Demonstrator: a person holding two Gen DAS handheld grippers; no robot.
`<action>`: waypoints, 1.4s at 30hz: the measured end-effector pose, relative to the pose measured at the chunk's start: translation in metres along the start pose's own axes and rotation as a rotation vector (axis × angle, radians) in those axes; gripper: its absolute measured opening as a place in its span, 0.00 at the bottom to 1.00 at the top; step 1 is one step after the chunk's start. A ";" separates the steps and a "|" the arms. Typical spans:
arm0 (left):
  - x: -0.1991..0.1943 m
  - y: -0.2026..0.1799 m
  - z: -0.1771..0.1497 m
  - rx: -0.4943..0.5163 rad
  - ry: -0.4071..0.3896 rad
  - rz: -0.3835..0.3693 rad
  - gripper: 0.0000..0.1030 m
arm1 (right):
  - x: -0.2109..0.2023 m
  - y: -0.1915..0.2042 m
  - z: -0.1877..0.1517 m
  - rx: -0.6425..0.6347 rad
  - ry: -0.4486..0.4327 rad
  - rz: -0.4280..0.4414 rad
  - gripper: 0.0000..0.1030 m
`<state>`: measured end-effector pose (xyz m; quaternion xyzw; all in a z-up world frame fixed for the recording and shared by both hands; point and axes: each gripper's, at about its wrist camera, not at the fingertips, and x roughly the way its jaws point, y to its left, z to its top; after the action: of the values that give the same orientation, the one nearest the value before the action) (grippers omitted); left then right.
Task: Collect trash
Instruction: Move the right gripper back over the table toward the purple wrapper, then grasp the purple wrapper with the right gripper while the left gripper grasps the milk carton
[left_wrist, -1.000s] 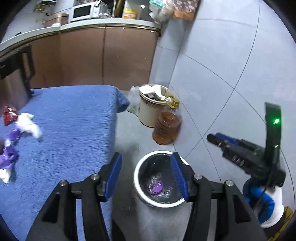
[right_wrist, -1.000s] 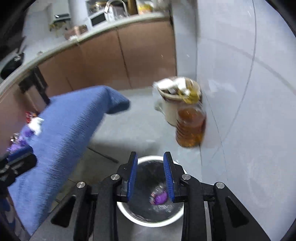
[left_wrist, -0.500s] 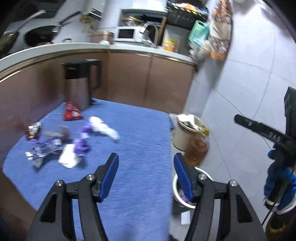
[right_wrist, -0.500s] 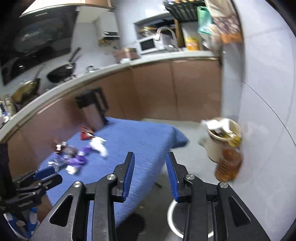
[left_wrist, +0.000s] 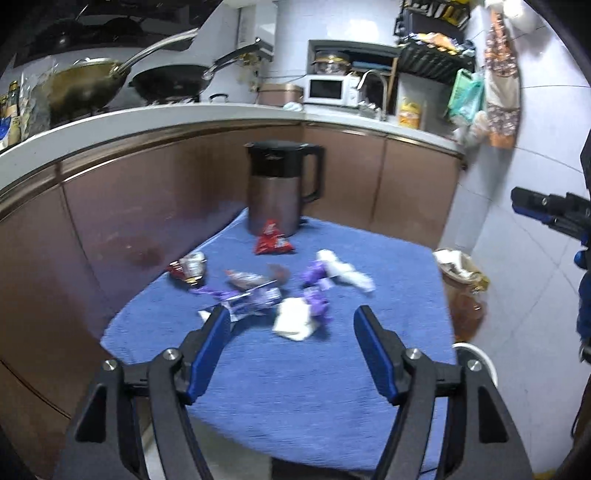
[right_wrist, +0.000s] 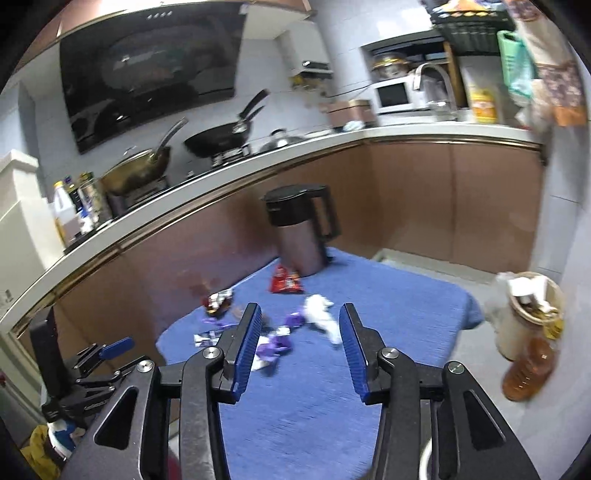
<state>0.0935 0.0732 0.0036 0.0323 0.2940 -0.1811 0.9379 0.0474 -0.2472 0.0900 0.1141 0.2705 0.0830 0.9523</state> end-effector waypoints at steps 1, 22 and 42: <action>0.004 0.007 -0.001 0.003 0.011 0.012 0.66 | 0.010 0.006 0.002 -0.009 0.014 0.013 0.45; 0.193 0.050 0.012 0.267 0.269 0.047 0.66 | 0.276 0.027 -0.056 -0.008 0.418 0.140 0.46; 0.246 0.048 -0.014 0.320 0.378 0.072 0.57 | 0.336 0.017 -0.091 0.037 0.501 0.134 0.44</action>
<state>0.2903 0.0413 -0.1481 0.2241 0.4305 -0.1827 0.8550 0.2789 -0.1411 -0.1472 0.1252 0.4911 0.1666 0.8458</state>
